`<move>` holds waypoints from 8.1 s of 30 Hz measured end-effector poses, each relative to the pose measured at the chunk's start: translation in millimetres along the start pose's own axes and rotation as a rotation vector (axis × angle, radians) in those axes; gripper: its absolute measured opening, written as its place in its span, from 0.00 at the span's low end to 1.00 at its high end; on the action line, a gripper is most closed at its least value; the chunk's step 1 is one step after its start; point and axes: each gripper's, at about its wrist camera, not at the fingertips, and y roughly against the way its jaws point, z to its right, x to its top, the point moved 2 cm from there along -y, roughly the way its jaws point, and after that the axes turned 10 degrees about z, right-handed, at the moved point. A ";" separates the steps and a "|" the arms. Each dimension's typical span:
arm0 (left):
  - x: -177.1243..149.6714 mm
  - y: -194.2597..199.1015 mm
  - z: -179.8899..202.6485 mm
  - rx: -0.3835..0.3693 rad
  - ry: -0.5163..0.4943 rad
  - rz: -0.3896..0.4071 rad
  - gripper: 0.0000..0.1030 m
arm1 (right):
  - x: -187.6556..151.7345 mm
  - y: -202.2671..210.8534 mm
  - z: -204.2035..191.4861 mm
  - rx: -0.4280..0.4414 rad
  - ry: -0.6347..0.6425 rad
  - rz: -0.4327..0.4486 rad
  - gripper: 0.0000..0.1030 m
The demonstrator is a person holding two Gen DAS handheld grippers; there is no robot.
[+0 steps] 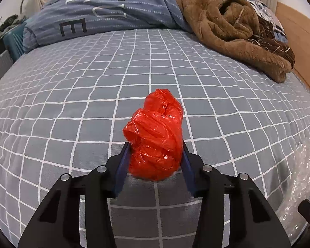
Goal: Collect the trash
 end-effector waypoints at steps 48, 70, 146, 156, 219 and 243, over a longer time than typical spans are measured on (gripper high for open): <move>-63.4 229.8 -38.6 -0.048 0.030 0.004 0.42 | -28.4 127.4 -95.0 0.068 0.112 0.047 0.23; -98.4 288.3 -54.9 -0.024 0.041 0.001 0.42 | -67.1 174.7 -110.8 0.070 0.129 0.031 0.23; -341.8 254.6 -91.0 -0.015 0.032 -0.334 0.42 | -305.7 106.5 -129.9 0.076 0.219 -0.385 0.24; -338.4 250.0 -78.7 -0.018 0.030 -0.338 0.42 | -305.8 107.6 -129.6 0.059 0.230 -0.356 0.46; -316.5 281.1 -37.1 -0.013 -0.063 -0.200 0.91 | -261.6 147.8 -71.4 -0.091 0.146 -0.113 0.93; -240.0 429.4 -61.2 0.012 0.010 0.078 0.94 | -208.3 304.4 -107.0 -0.084 0.148 0.162 0.93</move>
